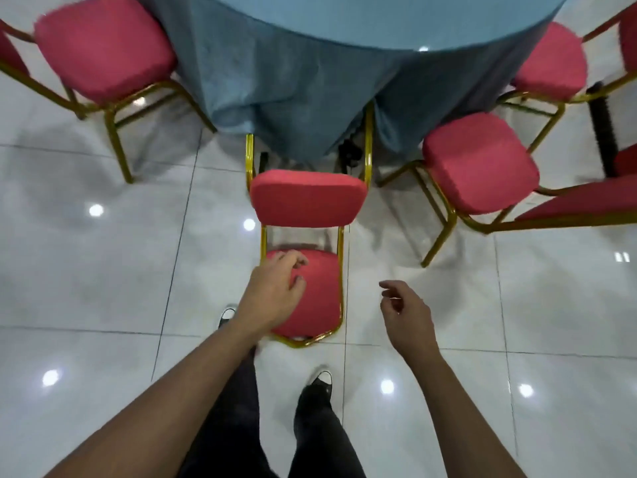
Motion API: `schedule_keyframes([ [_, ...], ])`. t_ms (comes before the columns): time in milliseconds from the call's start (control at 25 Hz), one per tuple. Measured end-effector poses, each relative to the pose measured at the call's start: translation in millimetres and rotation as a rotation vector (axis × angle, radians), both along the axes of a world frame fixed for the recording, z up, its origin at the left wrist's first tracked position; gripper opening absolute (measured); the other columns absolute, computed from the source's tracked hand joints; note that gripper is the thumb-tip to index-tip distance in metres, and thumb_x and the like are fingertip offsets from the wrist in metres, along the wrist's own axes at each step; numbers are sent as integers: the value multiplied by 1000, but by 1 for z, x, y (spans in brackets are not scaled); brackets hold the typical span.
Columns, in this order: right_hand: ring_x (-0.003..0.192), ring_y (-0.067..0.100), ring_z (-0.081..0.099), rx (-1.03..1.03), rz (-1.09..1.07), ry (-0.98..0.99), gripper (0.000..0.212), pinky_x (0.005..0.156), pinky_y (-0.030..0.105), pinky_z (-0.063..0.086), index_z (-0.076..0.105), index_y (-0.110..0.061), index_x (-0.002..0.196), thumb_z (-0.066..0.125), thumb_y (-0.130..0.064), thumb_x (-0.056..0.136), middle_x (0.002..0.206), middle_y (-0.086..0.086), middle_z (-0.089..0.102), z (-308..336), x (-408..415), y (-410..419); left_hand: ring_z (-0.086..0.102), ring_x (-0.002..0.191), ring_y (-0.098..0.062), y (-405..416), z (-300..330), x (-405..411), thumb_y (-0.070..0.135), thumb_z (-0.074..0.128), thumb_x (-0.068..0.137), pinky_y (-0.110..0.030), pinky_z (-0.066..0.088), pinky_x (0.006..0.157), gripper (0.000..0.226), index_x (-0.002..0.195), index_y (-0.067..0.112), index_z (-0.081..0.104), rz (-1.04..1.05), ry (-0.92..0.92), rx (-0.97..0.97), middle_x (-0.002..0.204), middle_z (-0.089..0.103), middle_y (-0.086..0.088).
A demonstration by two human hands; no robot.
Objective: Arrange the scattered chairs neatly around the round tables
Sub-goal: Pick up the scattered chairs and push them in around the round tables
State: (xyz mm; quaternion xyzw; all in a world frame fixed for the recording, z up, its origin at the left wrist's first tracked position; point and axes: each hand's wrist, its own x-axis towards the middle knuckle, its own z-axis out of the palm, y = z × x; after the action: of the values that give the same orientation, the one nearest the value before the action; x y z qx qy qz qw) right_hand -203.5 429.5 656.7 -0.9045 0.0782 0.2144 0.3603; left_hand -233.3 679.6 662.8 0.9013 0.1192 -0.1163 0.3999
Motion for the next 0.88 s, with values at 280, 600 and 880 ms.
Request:
schedule_keyframes([
  [280, 94, 2, 62, 24, 36, 131, 32, 79, 28, 51, 59, -34, 121, 54, -12, 98, 107, -9, 65, -195, -29, -11, 59, 109, -22, 1, -181, -81, 16, 52, 96, -40, 48, 94, 45, 141, 24, 48, 181, 198, 55, 127, 57, -2],
  [600, 111, 16, 50, -72, 29, 165, 49, 92, 38, 44, 34, -36, 146, 51, -43, 101, 128, 2, 48, -581, -20, -11, 57, 113, -23, 6, -561, -96, 22, 49, 99, -32, 48, 88, 63, 155, 38, 24, 390, 251, -15, 139, 44, -3],
  [880, 122, 33, 53, -37, -270, 310, 61, 101, 40, 42, 35, -20, 149, 55, -48, 98, 134, 9, 53, -730, -3, -33, 51, 129, -28, 36, -724, -101, 35, 59, 98, -41, 40, 112, 75, 156, 48, 13, 507, 347, -205, 144, 46, -12],
])
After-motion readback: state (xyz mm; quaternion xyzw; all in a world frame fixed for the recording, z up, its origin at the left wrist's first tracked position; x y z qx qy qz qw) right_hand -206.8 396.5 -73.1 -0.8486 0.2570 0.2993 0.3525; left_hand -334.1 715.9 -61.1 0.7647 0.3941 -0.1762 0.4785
